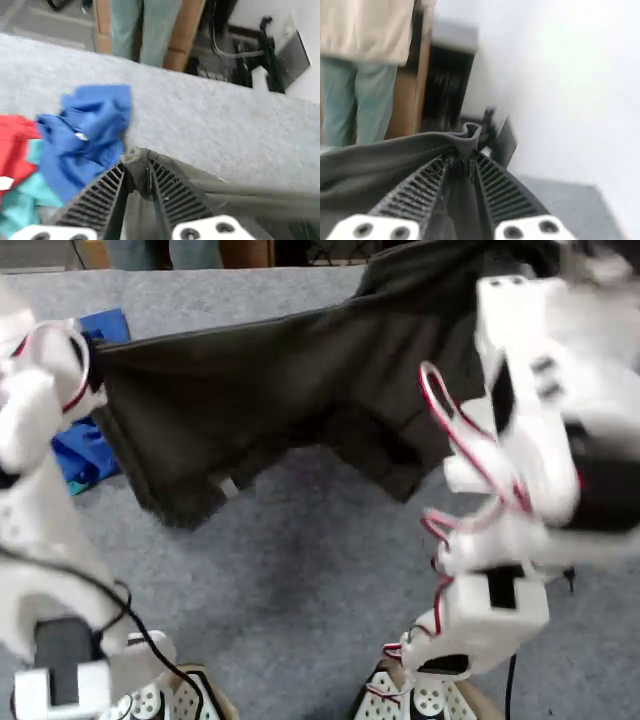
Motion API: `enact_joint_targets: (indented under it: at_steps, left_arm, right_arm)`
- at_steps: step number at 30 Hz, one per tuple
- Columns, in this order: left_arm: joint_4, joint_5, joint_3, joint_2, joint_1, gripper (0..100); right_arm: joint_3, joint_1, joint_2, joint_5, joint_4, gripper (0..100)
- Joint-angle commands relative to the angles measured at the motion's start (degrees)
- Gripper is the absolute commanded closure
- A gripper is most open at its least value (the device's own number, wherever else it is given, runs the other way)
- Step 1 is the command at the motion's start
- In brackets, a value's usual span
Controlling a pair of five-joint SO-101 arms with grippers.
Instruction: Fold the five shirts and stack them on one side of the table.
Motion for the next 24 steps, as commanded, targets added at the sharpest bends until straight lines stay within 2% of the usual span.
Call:
enact_joint_targets:
  at_steps: [1,7,13,20,24]
  left_arm:
    - [0.1,-1.7,2.2,-8.6,-6.6,97]
    - [0.1,-6.6,3.9,-20.0,-15.2,97]
    - [0.1,-10.7,3.9,-32.6,-15.6,97]
    - [0.1,-16.2,4.0,-40.7,-15.2,97]
    - [0.1,-17.0,4.3,-42.0,-15.1,97]
  right_arm:
    - [-2.0,2.5,-8.0,-0.5,0.1,98.5]
    - [-2.0,2.8,-15.7,-0.5,-1.0,98.5]
    - [1.7,2.9,-23.1,-0.5,-6.5,98.5]
    - [18.5,7.8,-35.9,-0.5,-19.9,98.5]
    - [29.7,9.8,-42.8,-0.4,-26.1,98.5]
